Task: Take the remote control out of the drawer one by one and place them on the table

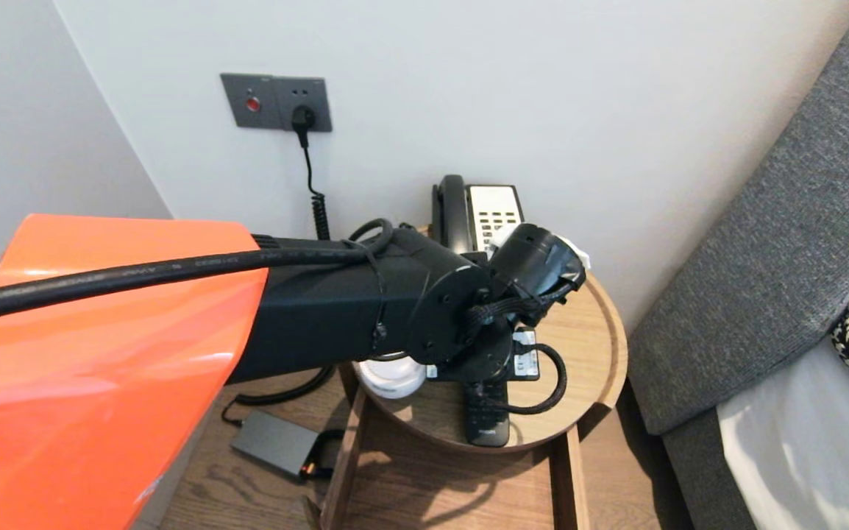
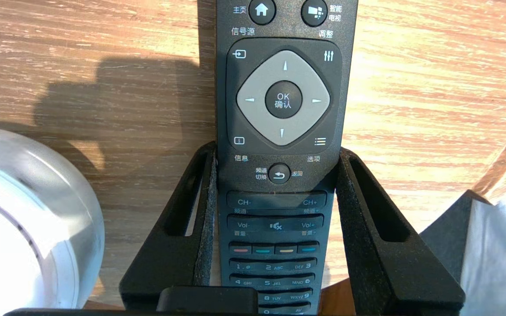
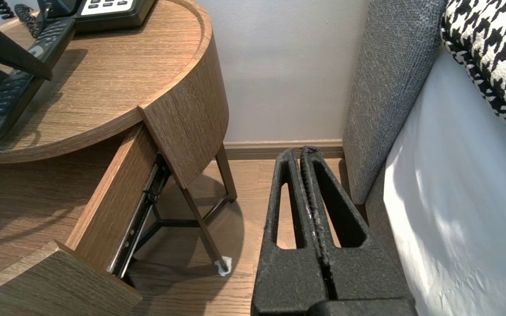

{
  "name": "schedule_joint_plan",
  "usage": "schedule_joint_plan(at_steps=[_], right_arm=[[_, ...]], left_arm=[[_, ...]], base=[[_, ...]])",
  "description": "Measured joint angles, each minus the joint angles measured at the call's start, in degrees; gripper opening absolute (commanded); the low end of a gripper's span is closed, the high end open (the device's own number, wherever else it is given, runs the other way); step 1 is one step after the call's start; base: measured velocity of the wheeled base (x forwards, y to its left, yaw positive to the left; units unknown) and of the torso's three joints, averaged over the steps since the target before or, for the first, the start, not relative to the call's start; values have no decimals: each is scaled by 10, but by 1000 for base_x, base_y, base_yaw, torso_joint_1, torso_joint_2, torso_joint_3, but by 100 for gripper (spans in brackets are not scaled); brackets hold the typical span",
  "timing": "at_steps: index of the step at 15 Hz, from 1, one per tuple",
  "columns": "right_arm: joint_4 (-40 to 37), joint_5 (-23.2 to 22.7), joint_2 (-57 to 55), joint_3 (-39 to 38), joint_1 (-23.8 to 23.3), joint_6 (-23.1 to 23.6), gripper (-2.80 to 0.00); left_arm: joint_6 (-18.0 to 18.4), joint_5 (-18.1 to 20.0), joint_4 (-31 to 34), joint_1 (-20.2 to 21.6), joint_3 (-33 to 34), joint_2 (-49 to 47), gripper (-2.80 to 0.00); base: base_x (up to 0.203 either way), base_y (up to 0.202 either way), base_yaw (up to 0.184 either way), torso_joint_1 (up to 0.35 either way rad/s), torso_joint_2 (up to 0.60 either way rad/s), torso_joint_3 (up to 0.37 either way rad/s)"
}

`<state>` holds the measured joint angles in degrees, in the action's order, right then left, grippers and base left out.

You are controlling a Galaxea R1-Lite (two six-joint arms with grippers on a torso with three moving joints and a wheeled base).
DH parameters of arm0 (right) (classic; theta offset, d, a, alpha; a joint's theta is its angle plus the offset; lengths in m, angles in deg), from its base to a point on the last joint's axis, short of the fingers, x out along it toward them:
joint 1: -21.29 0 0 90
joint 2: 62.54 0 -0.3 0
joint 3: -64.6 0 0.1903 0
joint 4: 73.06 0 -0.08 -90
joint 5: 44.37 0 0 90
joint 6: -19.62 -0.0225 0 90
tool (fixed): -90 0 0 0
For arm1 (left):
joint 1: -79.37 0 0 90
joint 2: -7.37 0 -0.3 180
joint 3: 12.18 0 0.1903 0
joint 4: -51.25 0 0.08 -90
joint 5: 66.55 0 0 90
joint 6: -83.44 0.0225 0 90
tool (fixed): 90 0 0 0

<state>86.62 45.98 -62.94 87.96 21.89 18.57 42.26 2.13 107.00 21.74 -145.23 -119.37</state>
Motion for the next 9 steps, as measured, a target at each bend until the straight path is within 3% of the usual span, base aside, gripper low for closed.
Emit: schedule_joint_plan(at_steps=[7, 8, 9], right_arm=[[0, 0, 0, 0, 0, 0, -280], [0, 0, 0, 0, 0, 0, -280], [0, 0, 0, 0, 0, 0, -280]], left_arm=[[3, -2, 0, 2, 0, -2, -280], [3, -6, 0, 2, 0, -2, 0], [3, -9, -1, 2, 0, -2, 0]], base=[[0, 0, 0, 0, 0, 0], [0, 0, 0, 0, 0, 0], [0, 0, 0, 0, 0, 0]])
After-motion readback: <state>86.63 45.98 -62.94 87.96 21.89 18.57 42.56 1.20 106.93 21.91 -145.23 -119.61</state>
